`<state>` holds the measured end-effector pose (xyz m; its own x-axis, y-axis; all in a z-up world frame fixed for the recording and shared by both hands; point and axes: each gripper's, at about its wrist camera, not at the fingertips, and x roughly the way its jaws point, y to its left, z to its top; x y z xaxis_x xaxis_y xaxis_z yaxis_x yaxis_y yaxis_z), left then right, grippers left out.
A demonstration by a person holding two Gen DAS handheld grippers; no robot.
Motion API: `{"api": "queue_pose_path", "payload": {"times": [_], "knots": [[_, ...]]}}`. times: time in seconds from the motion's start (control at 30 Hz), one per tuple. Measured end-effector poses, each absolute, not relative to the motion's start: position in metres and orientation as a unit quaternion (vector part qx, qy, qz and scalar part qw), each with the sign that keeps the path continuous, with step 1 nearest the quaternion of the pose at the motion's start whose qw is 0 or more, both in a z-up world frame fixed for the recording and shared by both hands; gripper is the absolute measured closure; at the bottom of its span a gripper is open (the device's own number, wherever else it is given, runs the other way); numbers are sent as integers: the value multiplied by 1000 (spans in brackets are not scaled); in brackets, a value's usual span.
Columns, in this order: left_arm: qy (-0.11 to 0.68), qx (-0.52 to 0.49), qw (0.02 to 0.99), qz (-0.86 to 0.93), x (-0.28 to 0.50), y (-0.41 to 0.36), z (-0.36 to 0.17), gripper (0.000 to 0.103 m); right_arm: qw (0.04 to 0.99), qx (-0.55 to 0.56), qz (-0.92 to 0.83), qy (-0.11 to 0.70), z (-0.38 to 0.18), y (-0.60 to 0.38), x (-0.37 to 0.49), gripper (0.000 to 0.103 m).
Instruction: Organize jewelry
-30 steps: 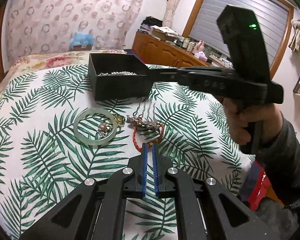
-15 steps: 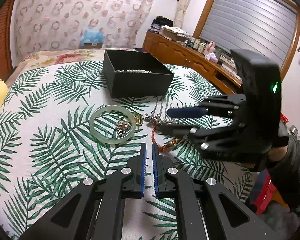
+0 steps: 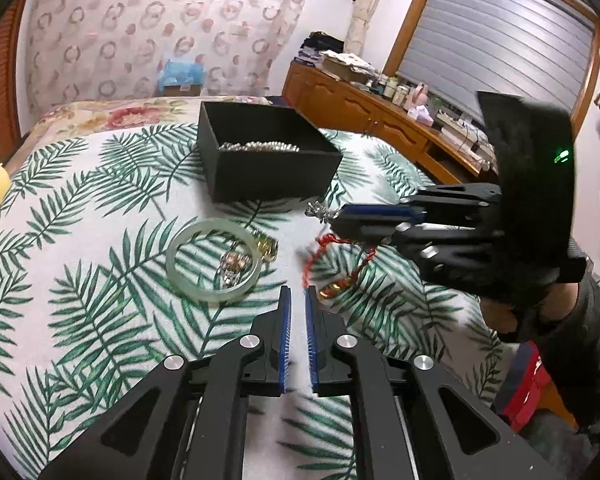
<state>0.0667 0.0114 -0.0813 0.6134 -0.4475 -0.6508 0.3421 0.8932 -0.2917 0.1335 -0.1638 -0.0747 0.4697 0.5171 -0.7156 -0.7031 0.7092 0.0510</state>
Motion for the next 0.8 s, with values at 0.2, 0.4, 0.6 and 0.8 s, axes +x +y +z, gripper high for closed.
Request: {"api": "queue_pose_path", "payload": {"times": [0.2, 0.4, 0.6, 0.8], "knots": [[370, -67, 898, -228, 74, 0, -73, 78, 850, -27, 388, 355, -48, -192, 139, 93], [375, -68, 893, -241, 80, -14, -77, 75, 846, 29, 399, 351, -39, -202, 144, 94], [381, -68, 890, -240, 82, -15, -82, 75, 855, 35, 396, 333, -26, -207, 139, 94], [374, -50, 900, -221, 87, -8, -77, 75, 862, 16, 397, 313, -4, -205, 143, 94]]}}
